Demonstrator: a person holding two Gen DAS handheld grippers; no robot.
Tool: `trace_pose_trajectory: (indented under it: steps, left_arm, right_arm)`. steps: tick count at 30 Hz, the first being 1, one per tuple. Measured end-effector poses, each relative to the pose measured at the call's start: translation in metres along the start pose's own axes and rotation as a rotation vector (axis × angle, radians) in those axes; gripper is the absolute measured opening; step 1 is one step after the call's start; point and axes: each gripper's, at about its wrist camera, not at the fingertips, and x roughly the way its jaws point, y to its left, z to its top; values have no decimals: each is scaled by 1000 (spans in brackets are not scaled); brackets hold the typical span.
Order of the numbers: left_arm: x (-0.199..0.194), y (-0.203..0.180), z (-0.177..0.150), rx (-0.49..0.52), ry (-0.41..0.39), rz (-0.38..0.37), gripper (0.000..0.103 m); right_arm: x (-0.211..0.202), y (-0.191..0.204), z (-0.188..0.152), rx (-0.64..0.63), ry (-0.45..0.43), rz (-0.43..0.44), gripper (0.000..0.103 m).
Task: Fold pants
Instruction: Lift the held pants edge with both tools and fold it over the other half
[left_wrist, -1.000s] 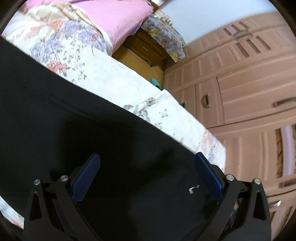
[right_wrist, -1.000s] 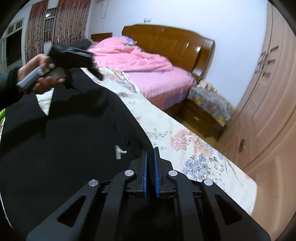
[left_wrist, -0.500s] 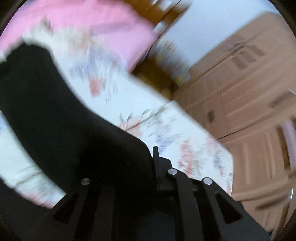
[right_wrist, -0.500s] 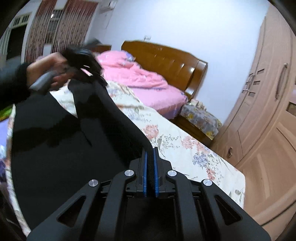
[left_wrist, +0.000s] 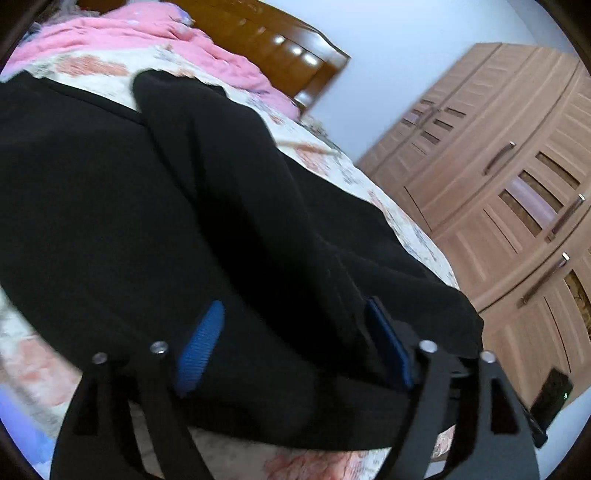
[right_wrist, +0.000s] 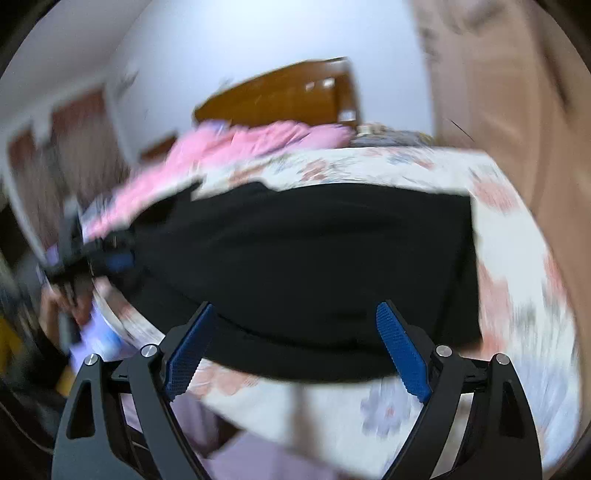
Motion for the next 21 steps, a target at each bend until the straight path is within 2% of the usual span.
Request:
trace_pose_trajectory:
  steps: [2, 5, 8, 12, 16, 21]
  left_arm:
    - [-11, 3, 4, -23, -33, -29, 89]
    - [-23, 7, 8, -45, -77, -36, 93]
    - [-22, 9, 2, -52, -77, -31, 94]
    - [-37, 7, -3, -29, -71, -11, 94]
    - [-37, 9, -1, -5, -83, 19, 94]
    - [-41, 7, -1, 12, -92, 24, 95]
  right_arm:
    - [-2, -20, -4, 108, 7, 12, 72]
    - [7, -34, -5, 216, 29, -27, 65]
    - [18, -39, -7, 293, 61, -41, 64]
    - [24, -28, -8, 277, 89, -76, 64]
    - [31, -11, -18, 270, 110, 1, 62]
    - [49, -3, -30, 326, 141, 21, 58]
